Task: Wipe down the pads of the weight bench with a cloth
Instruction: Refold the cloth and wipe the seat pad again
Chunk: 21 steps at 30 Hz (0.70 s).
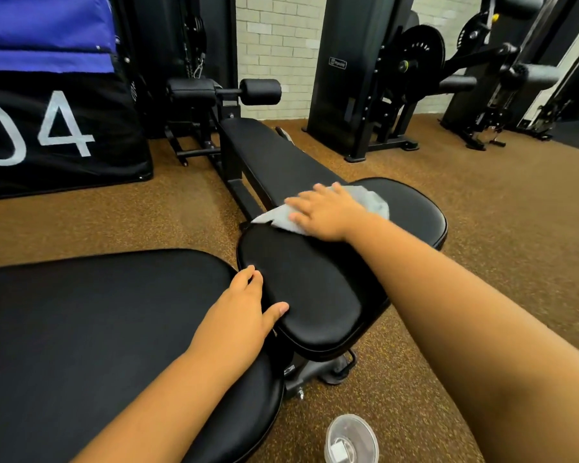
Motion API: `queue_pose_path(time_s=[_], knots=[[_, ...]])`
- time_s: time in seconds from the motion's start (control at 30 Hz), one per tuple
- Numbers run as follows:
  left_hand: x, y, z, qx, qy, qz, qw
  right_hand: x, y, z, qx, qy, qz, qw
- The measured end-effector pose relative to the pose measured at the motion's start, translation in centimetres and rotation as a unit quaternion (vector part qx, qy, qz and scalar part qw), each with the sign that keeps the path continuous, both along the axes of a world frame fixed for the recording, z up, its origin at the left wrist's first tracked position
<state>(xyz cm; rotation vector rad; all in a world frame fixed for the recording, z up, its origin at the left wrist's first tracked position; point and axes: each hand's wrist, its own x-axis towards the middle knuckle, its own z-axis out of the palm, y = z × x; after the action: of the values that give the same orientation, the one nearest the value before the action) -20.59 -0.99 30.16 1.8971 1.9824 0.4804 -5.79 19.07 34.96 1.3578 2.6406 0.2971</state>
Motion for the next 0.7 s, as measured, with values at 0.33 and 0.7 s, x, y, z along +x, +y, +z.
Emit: queue_pose_path(time_s=[0.33, 0.7], knots=[[0.0, -0.1, -0.3, 0.008, -0.003, -0.007, 1.0, 8.9, -0.3, 1.2, 0.056, 0.103, -0.24, 0.964], [0.8, -0.9, -0.5, -0.008, 0.076, -0.015, 0.997, 9.8, -10.9, -3.0, 0.112, 0.306, -0.272, 0.906]])
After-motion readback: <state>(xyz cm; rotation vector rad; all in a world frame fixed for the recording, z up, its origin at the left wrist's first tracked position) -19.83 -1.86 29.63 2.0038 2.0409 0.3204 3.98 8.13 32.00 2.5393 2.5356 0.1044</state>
